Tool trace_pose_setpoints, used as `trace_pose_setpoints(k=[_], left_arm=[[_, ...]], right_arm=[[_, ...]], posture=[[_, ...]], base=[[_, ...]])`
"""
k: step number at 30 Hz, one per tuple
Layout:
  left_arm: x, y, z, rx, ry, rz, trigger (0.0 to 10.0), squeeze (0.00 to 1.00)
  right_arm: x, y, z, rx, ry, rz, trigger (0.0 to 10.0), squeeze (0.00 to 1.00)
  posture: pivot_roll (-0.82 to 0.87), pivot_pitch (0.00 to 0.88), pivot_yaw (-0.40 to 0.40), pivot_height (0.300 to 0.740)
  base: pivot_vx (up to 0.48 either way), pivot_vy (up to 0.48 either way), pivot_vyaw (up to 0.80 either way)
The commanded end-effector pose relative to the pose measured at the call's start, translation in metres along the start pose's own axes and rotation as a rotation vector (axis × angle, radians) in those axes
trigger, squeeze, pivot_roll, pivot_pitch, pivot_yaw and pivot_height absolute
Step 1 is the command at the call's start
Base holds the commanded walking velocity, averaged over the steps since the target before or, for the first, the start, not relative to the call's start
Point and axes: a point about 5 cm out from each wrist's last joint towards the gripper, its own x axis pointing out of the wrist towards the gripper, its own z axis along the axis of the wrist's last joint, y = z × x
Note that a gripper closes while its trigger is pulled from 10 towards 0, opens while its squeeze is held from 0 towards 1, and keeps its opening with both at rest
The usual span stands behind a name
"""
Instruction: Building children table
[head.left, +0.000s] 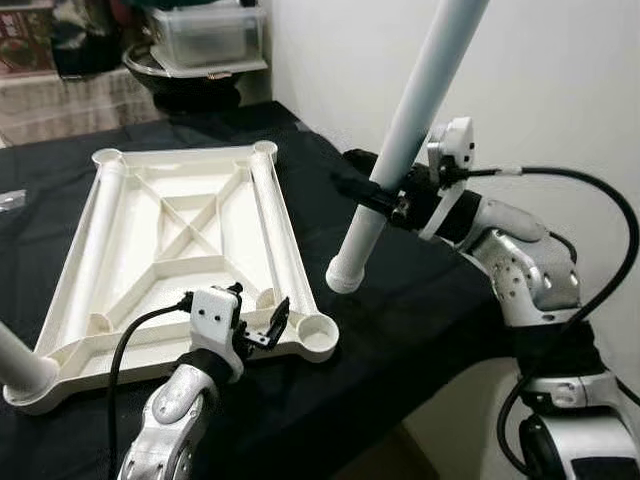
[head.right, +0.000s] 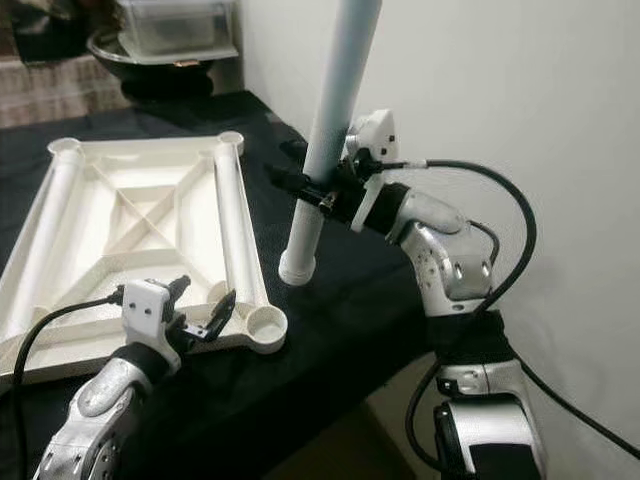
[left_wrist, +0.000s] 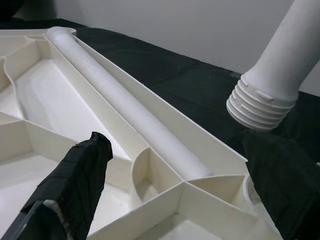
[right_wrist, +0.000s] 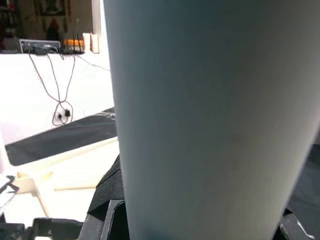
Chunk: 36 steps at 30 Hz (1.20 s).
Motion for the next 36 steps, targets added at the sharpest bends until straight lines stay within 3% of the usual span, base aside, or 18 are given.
trace_pose_setpoints(k=[1,10,17,25,36], left_arm=[[-0.003,0.000,-0.003,-0.005,0.015,-0.010,10.0,0.00],[-0.003,-0.001,-0.004,-0.006,0.015,-0.012,10.0,0.00],[-0.003,-0.003,-0.004,-0.011,0.016,-0.014,10.0,0.00],[-0.003,-0.004,-0.005,-0.016,0.017,-0.022,10.0,0.00],[-0.005,-0.002,-0.006,-0.016,0.019,-0.019,10.0,0.00]], right_arm=[[0.001,0.003,0.005,0.035,-0.001,0.076,10.0,0.00],[0.002,0.004,-0.014,0.107,0.093,0.158,10.0,0.00],[0.007,0.005,-0.013,0.111,0.087,0.174,10.0,0.00],[0.017,-0.009,0.005,0.058,0.056,0.150,10.0,0.00],[0.019,0.001,0.001,0.089,0.062,0.212,10.0,0.00]], posture=[[-0.02,0.000,-0.097,0.740],[-0.02,0.000,-0.106,0.740],[-0.01,0.000,-0.112,0.740],[-0.01,0.000,-0.115,0.740],[-0.01,0.000,-0.115,0.740]], base=[[0.000,0.000,0.00],[0.000,0.000,0.00],[0.000,0.000,0.00],[0.000,0.000,0.00],[0.000,0.000,0.00]])
